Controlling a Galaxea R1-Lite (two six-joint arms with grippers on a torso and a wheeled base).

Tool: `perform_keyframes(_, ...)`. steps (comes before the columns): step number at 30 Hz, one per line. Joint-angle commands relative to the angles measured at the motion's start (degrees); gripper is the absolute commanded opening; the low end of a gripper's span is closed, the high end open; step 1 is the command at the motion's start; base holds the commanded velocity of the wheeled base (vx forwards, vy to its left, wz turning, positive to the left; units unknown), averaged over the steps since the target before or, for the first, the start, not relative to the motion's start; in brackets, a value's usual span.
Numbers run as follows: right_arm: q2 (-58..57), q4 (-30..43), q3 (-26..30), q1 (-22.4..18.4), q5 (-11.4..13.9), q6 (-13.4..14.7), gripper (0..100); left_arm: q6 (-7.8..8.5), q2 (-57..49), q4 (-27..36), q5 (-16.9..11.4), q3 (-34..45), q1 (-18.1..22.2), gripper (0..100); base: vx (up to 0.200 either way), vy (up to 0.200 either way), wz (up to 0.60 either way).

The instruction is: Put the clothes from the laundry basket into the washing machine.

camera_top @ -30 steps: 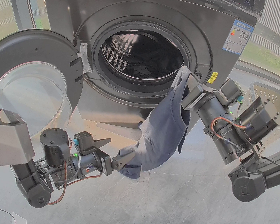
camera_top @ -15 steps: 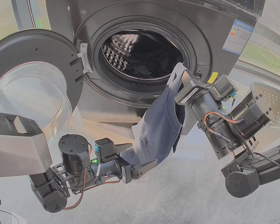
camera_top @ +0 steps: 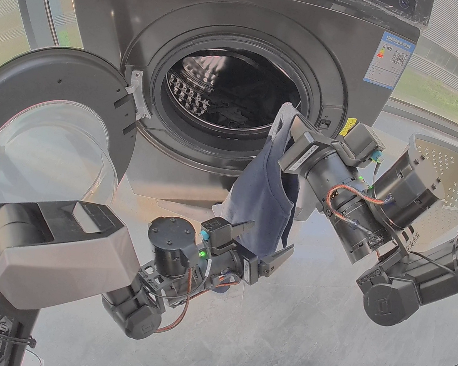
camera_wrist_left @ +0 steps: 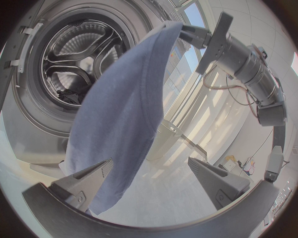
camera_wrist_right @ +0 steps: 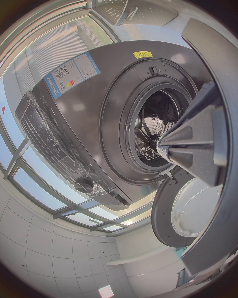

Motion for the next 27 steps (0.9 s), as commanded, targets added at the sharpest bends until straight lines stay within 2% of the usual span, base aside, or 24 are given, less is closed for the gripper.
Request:
perform_keyframes(1,0.1,-0.2,0.2,0.7,0.0,0.0,0,-0.04,5.2,1.5,0.6,-5.7,-0.8,100,0.000,0.000,0.00)
perform_keyframes(6,0.1,-0.4,0.2,0.8,0.0,0.0,0,0.14,8.1,2.4,4.1,-11.3,-0.5,100,0.000,0.000,0.00)
perform_keyframes(8,0.1,-0.5,0.6,0.8,0.0,0.0,0,0.40,9.6,2.7,6.4,-14.3,-0.2,100,0.000,0.000,0.00)
perform_keyframes(16,0.2,-1.2,1.1,1.1,0.0,0.0,0,0.66,10.1,4.3,10.7,-15.9,-0.1,100,0.000,0.000,0.00)
perform_keyframes(27,1.2,-2.2,1.7,1.2,0.1,0.0,0,1.72,11.5,5.4,13.6,-19.5,0.5,100,0.000,0.000,0.00)
